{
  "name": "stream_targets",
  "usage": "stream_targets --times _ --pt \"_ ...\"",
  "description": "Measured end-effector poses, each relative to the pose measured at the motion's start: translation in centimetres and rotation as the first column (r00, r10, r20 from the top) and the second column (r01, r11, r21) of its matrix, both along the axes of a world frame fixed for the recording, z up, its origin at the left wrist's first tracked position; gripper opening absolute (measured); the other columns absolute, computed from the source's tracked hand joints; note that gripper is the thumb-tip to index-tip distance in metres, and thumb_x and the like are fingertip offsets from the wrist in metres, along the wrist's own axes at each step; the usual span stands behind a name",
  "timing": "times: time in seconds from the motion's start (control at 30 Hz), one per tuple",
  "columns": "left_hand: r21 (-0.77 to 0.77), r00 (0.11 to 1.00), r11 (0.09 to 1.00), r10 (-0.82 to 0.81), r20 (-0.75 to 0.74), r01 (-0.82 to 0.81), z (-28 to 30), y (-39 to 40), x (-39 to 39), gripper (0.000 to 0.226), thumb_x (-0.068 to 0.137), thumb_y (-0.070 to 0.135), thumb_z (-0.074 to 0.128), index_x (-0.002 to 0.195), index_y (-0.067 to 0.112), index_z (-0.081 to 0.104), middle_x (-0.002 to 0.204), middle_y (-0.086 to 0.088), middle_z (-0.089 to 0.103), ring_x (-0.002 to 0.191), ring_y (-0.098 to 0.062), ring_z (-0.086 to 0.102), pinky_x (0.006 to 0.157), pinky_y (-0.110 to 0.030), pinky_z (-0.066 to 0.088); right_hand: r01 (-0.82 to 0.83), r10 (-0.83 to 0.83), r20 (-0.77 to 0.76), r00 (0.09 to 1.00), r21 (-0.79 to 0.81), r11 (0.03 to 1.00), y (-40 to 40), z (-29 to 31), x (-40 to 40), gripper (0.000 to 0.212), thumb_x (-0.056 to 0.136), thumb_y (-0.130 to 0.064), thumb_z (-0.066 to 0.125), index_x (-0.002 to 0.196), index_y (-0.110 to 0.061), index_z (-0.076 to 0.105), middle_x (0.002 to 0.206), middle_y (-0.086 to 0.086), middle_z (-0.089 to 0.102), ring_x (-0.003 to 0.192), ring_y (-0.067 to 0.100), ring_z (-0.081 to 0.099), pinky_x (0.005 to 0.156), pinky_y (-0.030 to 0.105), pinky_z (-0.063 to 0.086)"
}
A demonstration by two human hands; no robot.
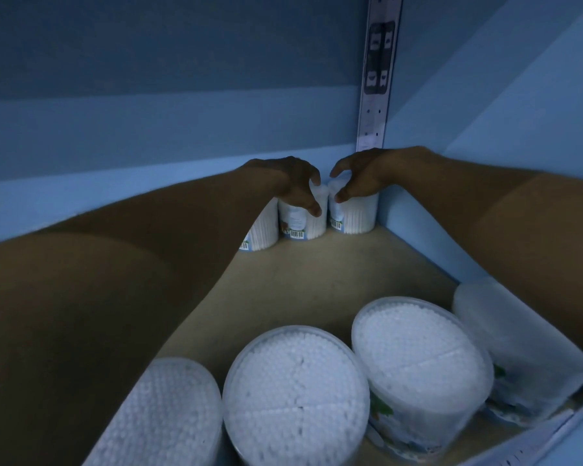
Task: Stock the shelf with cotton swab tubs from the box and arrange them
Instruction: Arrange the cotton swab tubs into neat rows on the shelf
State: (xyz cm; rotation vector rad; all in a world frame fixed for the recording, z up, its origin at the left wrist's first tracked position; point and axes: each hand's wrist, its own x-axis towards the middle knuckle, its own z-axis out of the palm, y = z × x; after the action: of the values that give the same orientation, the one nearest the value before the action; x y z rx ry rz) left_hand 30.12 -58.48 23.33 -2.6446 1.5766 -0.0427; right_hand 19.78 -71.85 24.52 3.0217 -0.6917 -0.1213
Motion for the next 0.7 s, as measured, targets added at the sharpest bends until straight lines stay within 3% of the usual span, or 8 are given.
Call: stream_targets --times 0.57,0.7 --pt "-0.006 0.999 0.999 -0.049 0.004 0.049 0.61 -0.40 0.61 0.068 0.068 0.065 0.075 0.128 0.041 0.053 0.134 0.008 0.052 0.119 -0.018 0.051 0.089 -0.028 0.041 -0.003 0.002 0.024 1.000 0.053 0.999 -0.30 -0.12 -0.17 0.063 0.090 -0.049 0.067 0.148 -0.035 0.044 0.157 -0.002 0.035 0.141 0.022 0.038 0.108 0.033 0.040" --pt "0.001 0.998 0.998 -0.060 -0.011 0.060 0.64 -0.33 0.29 0.068 0.066 0.066 0.075 0.126 0.042 0.053 0.130 0.008 0.052 0.105 -0.013 0.048 0.086 -0.027 0.041 0.008 -0.009 0.021 1.000 0.075 0.997 -0.04 -0.06 -0.76 0.063 0.089 -0.047 0.068 0.147 -0.035 0.045 0.156 -0.001 0.037 0.139 0.022 0.041 0.109 0.033 0.041"
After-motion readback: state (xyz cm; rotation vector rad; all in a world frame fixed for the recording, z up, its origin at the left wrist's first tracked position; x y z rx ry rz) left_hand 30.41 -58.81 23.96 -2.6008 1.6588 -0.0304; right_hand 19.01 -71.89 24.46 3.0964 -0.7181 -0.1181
